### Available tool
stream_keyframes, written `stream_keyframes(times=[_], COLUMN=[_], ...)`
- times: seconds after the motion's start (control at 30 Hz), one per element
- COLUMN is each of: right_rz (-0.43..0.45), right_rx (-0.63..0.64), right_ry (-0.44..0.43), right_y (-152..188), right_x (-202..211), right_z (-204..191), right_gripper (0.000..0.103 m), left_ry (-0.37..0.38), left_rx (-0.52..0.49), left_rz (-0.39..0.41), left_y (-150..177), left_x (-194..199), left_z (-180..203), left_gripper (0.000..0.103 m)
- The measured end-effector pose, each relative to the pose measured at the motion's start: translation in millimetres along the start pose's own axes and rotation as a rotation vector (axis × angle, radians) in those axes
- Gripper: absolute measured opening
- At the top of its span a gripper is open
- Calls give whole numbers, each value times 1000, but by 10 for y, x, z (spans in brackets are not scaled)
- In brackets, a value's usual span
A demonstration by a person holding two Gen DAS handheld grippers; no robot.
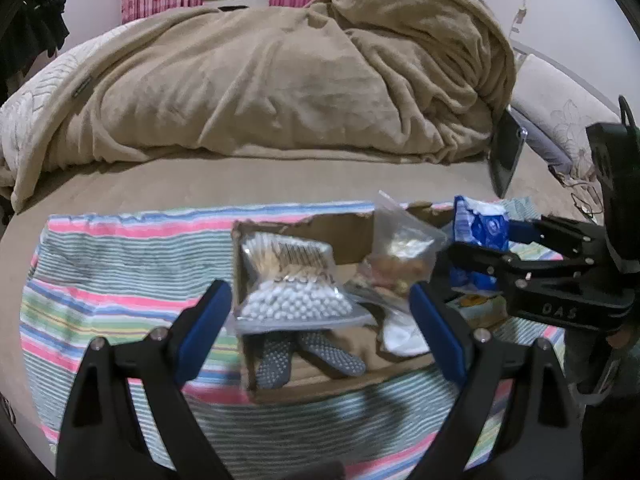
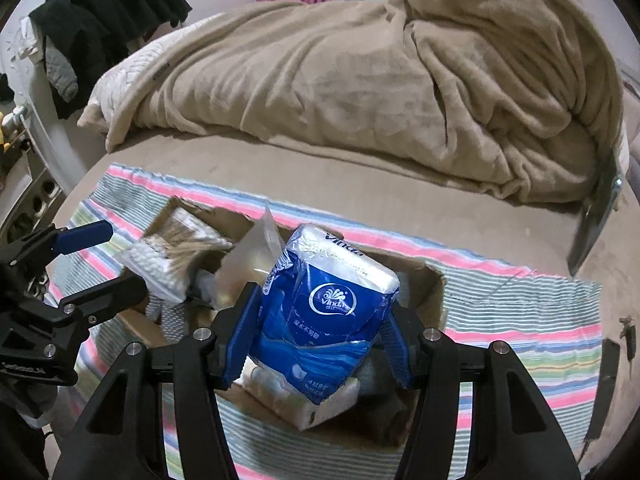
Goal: Organize objects
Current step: 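Lower the tissue pack into the box and open the right tool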
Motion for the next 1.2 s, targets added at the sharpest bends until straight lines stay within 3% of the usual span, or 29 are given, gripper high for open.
stream_keyframes(times=[0.47,0.87,1.07,1.2], right_rz=[-58,-59,-58,-44], right_rx=[-17,-22,-30,-37], right_ry=[-7,-5,4,7], right_y=[85,77,85,106], right_x=[-397,-386,-316,-193], right_z=[47,40,28,1], right_gripper=[59,60,76,77], left_ry=[-12,-29,-25,-22], left_rx=[-1,3,10,8], left_rz=[-19,-18,0,14], left_y=[7,41,60,86], left_x=[-253,-205,-36,102], left_z=[-44,-70,-78,-56], left_gripper=[92,92,92,92])
Point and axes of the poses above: each gripper's, at about its wrist camera, not at the fingertips, and x roughly against the way its jaws point, z to its right, y to its underside, the point moved 10 cm from there along -x, roughly the way its jaws point, and after that the axes turned 9 degrees about -z, right-handed, at the moved point
